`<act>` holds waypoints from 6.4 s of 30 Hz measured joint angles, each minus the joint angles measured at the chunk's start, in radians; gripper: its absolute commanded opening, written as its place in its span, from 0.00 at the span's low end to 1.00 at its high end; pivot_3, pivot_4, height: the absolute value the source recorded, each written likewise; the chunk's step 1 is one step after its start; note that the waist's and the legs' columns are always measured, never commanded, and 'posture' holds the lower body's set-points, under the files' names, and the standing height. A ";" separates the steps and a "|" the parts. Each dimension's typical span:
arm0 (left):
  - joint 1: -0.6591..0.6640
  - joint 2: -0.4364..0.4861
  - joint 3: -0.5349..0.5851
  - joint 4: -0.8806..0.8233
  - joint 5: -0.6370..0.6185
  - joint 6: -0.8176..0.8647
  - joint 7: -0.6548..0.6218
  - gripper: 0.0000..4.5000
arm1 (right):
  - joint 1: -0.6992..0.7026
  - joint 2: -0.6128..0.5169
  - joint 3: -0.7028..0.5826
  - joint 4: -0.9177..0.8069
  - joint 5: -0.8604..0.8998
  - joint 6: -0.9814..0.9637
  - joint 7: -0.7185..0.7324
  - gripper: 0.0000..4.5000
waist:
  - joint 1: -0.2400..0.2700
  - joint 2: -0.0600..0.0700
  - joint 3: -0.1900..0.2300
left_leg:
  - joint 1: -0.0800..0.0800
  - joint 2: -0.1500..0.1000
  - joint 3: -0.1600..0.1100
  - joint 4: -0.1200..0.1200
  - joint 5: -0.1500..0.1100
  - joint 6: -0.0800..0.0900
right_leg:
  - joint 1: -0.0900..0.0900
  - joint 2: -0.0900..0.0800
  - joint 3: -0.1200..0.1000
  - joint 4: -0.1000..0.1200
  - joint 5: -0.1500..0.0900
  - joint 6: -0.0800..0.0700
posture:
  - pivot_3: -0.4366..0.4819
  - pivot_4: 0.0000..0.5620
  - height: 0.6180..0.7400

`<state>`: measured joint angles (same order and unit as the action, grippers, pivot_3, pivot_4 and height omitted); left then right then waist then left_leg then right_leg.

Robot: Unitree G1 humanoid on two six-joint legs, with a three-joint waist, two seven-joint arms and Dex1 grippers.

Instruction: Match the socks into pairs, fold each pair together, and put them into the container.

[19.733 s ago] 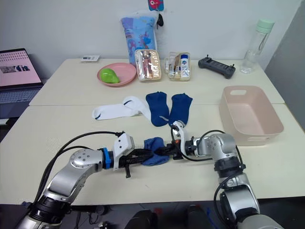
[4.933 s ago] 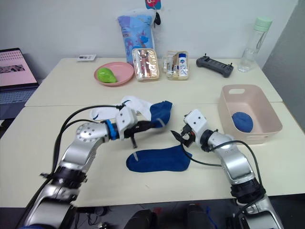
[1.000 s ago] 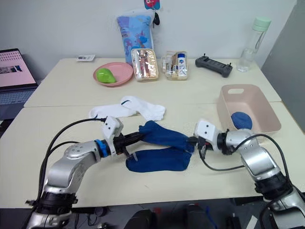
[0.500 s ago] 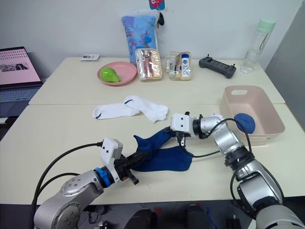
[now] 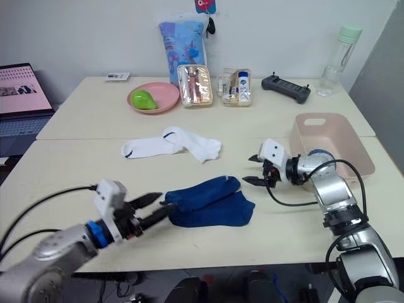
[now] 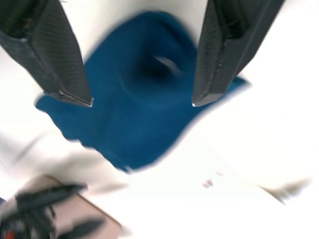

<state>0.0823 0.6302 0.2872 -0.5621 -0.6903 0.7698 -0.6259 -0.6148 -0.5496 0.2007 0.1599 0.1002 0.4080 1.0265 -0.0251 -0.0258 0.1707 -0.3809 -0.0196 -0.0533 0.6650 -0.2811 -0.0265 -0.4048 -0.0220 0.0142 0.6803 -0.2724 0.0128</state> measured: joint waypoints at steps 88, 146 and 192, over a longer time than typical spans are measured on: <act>-0.539 -0.051 -0.368 0.746 0.286 -0.340 -0.205 0.99 | 0.139 -0.005 0.249 -0.314 0.110 0.114 0.152 0.84 | -0.008 -0.001 0.003 | -0.002 -0.001 -0.001 0.000 0.000 0.000 | -0.002 0.000 -0.001 -0.001 0.000 0.000 | 0.48 0.27 1.00; -0.316 -0.111 -0.106 0.390 0.270 -0.201 0.045 0.99 | 0.109 -0.059 0.015 -0.115 0.116 0.117 0.082 0.63 | 0.022 -0.001 0.003 | -0.002 -0.002 -0.001 0.000 0.000 0.000 | -0.001 -0.002 -0.001 -0.001 0.000 0.000 | 0.48 0.27 1.00; -0.205 -0.294 -0.196 0.323 0.282 -0.249 0.093 0.00 | -0.188 -0.060 0.200 0.065 -0.004 0.119 0.108 0.00 | 0.016 -0.001 0.003 | -0.002 -0.001 0.000 0.000 0.000 0.000 | -0.001 -0.001 -0.001 0.000 0.000 0.000 | 0.48 0.27 1.00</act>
<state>-0.1225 0.3363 0.0912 -0.2389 -0.4084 0.5212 -0.5330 -0.8031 -0.6094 0.4006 0.2251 0.0966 0.5265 1.1341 -0.0088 -0.0271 0.1736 -0.3825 -0.0205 -0.0534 0.6652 -0.2813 -0.0263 -0.4062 -0.0234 0.0135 0.6798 -0.2722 0.0132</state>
